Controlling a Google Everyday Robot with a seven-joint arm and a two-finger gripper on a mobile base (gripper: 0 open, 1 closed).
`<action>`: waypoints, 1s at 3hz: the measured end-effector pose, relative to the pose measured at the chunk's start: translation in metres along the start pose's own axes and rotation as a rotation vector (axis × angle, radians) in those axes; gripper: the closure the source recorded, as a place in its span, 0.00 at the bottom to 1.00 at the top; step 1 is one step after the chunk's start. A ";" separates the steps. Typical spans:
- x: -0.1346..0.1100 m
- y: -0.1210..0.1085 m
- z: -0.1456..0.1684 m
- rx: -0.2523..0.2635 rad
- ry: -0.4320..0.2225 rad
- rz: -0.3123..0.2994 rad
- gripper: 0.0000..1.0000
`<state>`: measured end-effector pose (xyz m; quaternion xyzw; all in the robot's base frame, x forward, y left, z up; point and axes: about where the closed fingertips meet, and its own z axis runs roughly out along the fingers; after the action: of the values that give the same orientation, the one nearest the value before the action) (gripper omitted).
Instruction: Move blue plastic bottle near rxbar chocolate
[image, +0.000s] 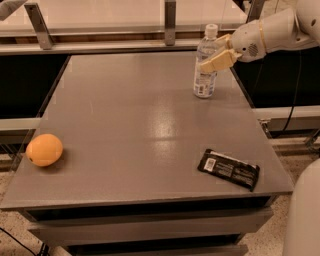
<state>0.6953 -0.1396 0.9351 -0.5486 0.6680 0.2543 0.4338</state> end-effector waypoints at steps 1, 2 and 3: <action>-0.007 0.013 -0.012 0.008 0.028 -0.012 1.00; -0.024 0.053 -0.032 -0.010 0.033 -0.055 1.00; -0.034 0.117 -0.046 -0.091 0.002 -0.087 1.00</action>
Offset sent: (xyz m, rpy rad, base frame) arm -0.1394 0.0088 0.0431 -0.0774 -0.0429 0.0909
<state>0.5708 -0.1282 0.9708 -0.5964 0.6318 0.2648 0.4183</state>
